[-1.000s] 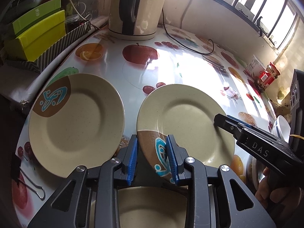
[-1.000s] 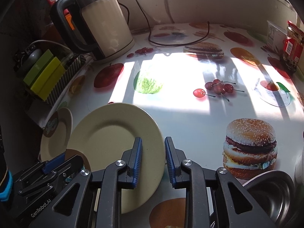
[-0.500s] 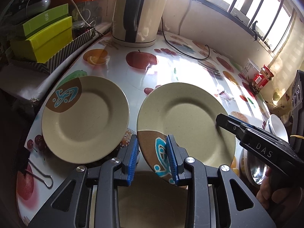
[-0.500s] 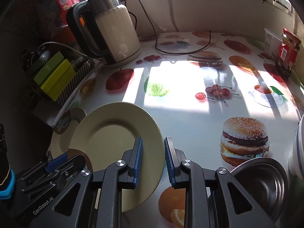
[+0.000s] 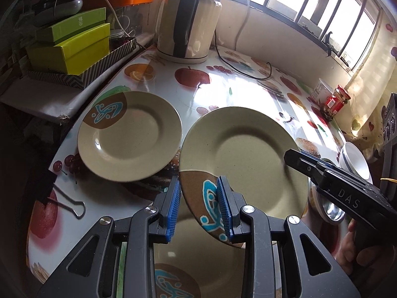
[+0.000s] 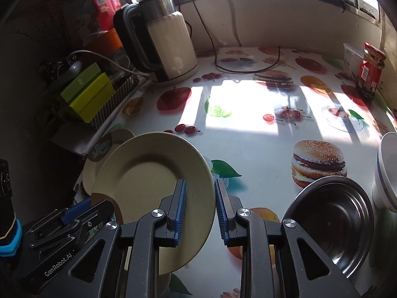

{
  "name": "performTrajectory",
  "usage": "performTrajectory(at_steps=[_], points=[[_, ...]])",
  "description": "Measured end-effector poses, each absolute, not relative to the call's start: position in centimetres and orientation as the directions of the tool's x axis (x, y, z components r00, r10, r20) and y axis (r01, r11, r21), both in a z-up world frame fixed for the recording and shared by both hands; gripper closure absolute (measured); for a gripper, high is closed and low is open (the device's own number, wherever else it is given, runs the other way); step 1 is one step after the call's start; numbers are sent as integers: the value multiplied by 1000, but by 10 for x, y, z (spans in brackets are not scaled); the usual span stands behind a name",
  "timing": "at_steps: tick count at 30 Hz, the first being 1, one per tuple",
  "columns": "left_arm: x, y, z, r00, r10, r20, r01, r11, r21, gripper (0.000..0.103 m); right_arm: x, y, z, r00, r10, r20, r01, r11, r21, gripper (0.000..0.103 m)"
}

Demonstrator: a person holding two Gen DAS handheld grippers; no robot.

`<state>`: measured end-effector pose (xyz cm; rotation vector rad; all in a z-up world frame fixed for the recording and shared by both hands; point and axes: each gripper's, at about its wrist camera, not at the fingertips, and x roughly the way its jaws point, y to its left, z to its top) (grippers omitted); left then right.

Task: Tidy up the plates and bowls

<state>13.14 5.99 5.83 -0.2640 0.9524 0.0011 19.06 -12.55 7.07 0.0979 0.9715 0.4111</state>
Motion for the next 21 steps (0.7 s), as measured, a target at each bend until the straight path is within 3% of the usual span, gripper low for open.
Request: performTrajectory(at_steps=[21], points=[[73, 77, 40, 563, -96, -821, -153, 964, -218, 72, 139, -106, 55, 461, 398, -793, -328, 907, 265, 80]])
